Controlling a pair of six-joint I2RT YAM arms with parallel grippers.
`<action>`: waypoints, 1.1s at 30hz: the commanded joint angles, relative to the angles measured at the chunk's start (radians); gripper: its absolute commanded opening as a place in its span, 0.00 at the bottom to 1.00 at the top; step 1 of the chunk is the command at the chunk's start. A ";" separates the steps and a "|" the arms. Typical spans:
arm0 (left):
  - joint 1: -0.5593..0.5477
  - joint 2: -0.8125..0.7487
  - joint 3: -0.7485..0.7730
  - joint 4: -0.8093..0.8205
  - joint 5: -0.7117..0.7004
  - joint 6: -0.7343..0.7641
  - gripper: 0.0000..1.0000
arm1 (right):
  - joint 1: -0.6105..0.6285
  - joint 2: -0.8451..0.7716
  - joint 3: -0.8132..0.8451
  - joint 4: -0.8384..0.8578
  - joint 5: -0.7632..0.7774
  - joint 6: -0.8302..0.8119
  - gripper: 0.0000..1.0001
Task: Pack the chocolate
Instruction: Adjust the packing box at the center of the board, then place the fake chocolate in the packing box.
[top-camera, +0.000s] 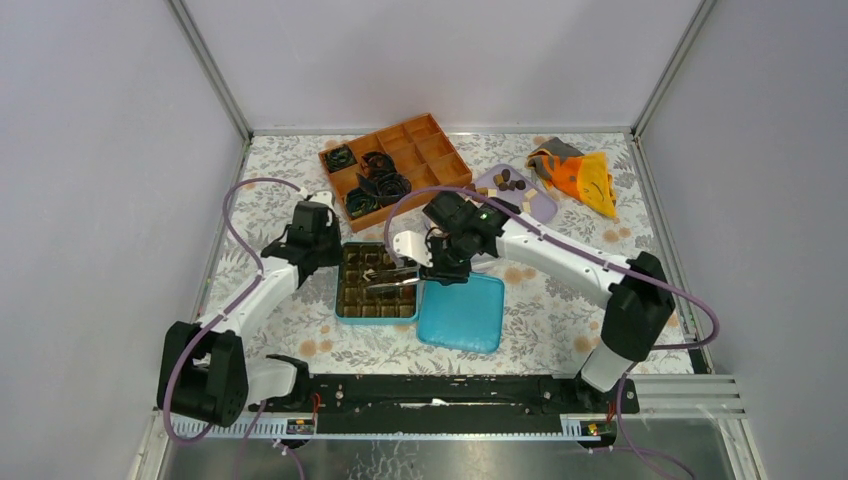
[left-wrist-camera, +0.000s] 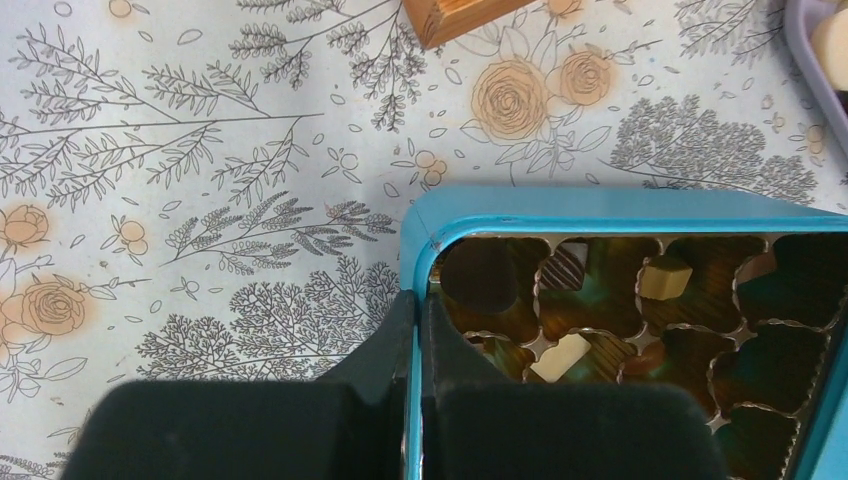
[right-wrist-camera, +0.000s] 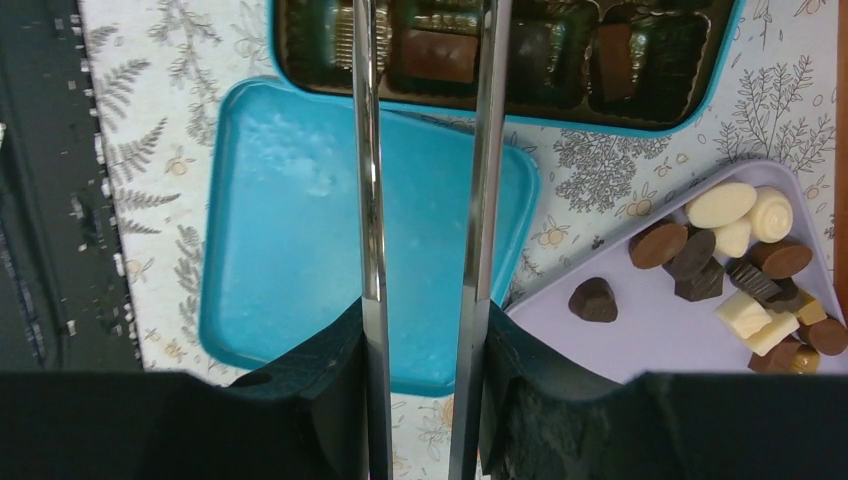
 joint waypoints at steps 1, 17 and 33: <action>0.013 0.039 0.053 -0.003 0.034 -0.012 0.00 | 0.038 0.044 0.055 0.057 0.066 0.014 0.02; 0.025 0.078 0.072 -0.037 0.046 -0.016 0.19 | 0.062 0.129 0.086 0.065 0.081 0.053 0.13; 0.033 0.010 0.074 -0.049 -0.002 -0.022 0.37 | 0.065 0.137 0.115 0.029 0.055 0.075 0.46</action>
